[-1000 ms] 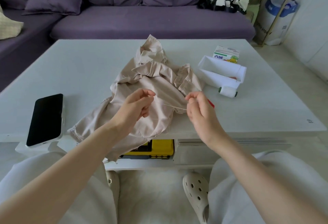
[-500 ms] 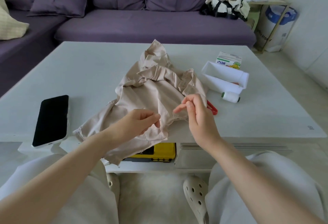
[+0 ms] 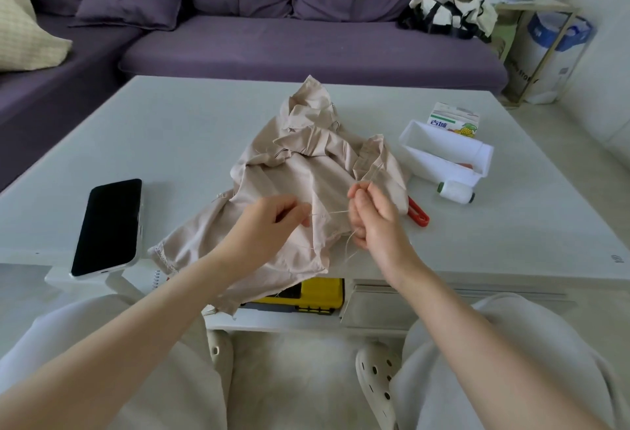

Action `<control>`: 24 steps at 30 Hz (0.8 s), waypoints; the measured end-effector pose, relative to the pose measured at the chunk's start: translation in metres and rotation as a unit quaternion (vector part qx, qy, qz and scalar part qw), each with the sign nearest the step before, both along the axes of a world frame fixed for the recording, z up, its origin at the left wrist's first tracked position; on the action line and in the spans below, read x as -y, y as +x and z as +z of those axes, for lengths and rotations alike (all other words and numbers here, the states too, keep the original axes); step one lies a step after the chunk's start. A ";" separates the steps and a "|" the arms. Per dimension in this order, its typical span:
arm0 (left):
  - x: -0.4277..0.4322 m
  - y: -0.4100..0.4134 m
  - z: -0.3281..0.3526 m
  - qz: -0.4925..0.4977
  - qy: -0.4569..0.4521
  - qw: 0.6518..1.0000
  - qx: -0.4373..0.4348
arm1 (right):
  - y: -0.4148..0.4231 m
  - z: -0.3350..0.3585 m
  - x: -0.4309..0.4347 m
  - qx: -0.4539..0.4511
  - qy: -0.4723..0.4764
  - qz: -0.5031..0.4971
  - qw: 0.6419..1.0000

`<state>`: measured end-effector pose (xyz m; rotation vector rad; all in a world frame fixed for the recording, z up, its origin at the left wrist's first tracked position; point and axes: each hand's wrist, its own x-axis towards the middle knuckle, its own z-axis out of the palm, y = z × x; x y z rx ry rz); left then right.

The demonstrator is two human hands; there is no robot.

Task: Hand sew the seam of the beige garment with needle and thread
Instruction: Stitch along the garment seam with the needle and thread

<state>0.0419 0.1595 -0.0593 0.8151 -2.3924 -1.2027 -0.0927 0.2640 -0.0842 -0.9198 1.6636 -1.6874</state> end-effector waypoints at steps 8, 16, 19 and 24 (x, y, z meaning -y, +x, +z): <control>-0.012 0.006 0.011 0.018 0.022 0.995 -0.095 | -0.035 -0.031 0.011 -0.013 0.077 -0.174 0.982; -0.037 0.012 0.033 -0.158 0.038 0.973 -0.163 | -0.041 -0.042 0.011 -0.043 0.143 -0.239 0.960; -0.041 0.016 0.038 -0.194 0.018 0.967 -0.164 | -0.042 -0.041 0.008 -0.046 0.154 -0.250 0.955; -0.042 0.019 0.038 -0.246 -0.042 0.960 -0.125 | -0.041 -0.047 0.009 -0.055 0.152 -0.243 0.956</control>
